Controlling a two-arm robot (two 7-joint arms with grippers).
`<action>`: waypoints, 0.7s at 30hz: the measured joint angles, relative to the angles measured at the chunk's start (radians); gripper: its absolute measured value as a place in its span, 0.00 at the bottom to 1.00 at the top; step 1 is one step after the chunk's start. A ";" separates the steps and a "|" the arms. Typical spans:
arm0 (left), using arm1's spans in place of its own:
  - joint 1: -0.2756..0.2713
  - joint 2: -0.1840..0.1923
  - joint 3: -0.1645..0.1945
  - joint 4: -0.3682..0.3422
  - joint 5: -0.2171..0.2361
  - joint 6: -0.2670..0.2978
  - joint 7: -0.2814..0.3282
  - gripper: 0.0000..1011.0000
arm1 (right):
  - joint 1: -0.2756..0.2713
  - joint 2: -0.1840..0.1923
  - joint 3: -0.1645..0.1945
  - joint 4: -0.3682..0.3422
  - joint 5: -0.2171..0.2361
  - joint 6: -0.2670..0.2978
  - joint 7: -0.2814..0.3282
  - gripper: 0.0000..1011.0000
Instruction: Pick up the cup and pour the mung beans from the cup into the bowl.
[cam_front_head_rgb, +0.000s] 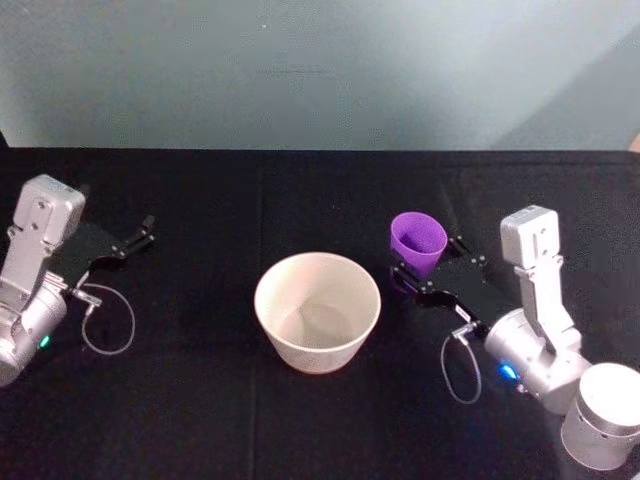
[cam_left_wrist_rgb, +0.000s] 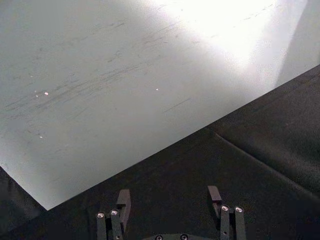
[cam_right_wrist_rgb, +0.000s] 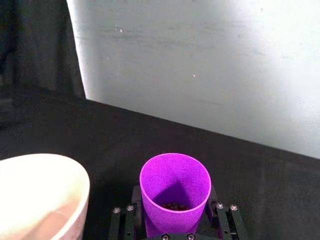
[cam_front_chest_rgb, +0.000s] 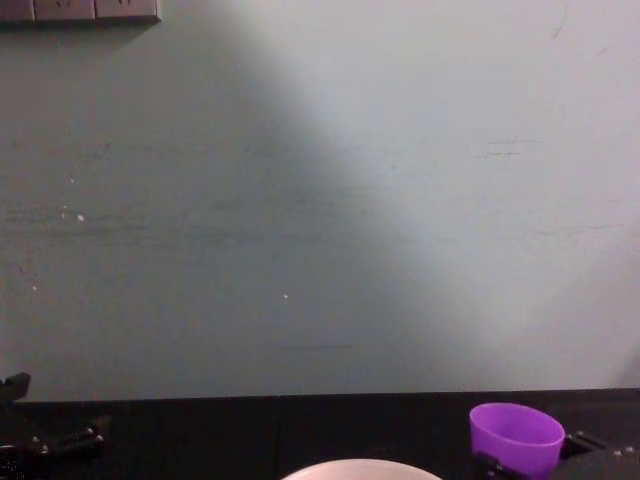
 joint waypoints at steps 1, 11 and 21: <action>0.000 0.000 0.000 0.000 0.000 0.000 0.000 0.99 | 0.000 0.000 0.000 0.000 0.000 0.000 0.000 0.73; 0.000 0.000 0.000 0.000 0.000 0.000 0.000 0.99 | -0.049 0.019 0.035 -0.115 -0.022 0.022 0.009 0.72; 0.000 0.000 0.000 0.000 0.000 0.000 0.000 0.99 | -0.092 0.035 0.073 -0.228 -0.028 0.079 0.031 0.72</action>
